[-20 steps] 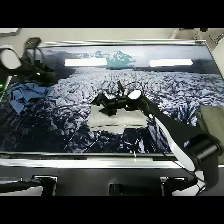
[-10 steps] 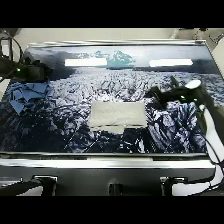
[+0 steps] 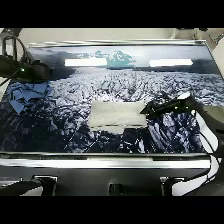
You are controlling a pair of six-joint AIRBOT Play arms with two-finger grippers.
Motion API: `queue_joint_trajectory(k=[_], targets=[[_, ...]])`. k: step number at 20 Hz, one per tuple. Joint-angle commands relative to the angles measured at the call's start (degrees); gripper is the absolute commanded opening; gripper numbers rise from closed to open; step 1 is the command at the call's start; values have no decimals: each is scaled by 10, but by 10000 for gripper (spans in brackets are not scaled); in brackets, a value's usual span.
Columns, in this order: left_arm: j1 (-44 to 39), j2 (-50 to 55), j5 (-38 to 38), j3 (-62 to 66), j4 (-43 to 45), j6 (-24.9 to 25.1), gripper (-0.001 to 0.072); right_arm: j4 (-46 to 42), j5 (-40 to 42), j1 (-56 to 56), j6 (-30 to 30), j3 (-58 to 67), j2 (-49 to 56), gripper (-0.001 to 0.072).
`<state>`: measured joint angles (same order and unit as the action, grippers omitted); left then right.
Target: Fold the clothes and pants, and hang the long-sleeved shirts on hangers.
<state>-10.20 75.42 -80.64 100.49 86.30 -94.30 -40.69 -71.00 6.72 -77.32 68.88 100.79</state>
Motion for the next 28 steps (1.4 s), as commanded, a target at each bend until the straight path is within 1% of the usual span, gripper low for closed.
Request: queue_joint_trajectory(k=[1,3,4,7,10,13,15,18,22,25,26,28], targets=[[-12,-5,0,1,-3,-11,25,47,-22,-14,61,11,16,49],[-14,-5,0,0,-4,-13,25,63,-71,13,71,56,-4,48],[-14,-5,0,0,-4,-14,25,63,-86,34,64,85,-18,49],[-14,-6,-3,0,-4,-13,25,50,-103,121,10,176,-69,49],[-14,-6,-4,0,-4,-13,25,10,-126,228,-47,248,-110,47],[-14,-6,-4,0,-4,-12,25,-10,-157,336,-85,302,-128,46],[-14,-6,-6,0,-4,-10,25,-10,-156,402,-113,329,-134,46],[-14,-6,-14,0,-4,-7,25,-10,-146,484,-158,358,-138,46],[-14,-6,-15,0,-4,-2,25,-9,-138,563,-203,360,-145,46],[-14,-6,-15,0,-4,-2,25,-10,-158,603,-234,360,-145,46],[-14,-7,-16,0,-4,-2,25,-14,-172,619,-249,360,-145,46],[-14,-9,-23,0,-4,-1,25,-62,-189,651,-292,360,-145,47]])
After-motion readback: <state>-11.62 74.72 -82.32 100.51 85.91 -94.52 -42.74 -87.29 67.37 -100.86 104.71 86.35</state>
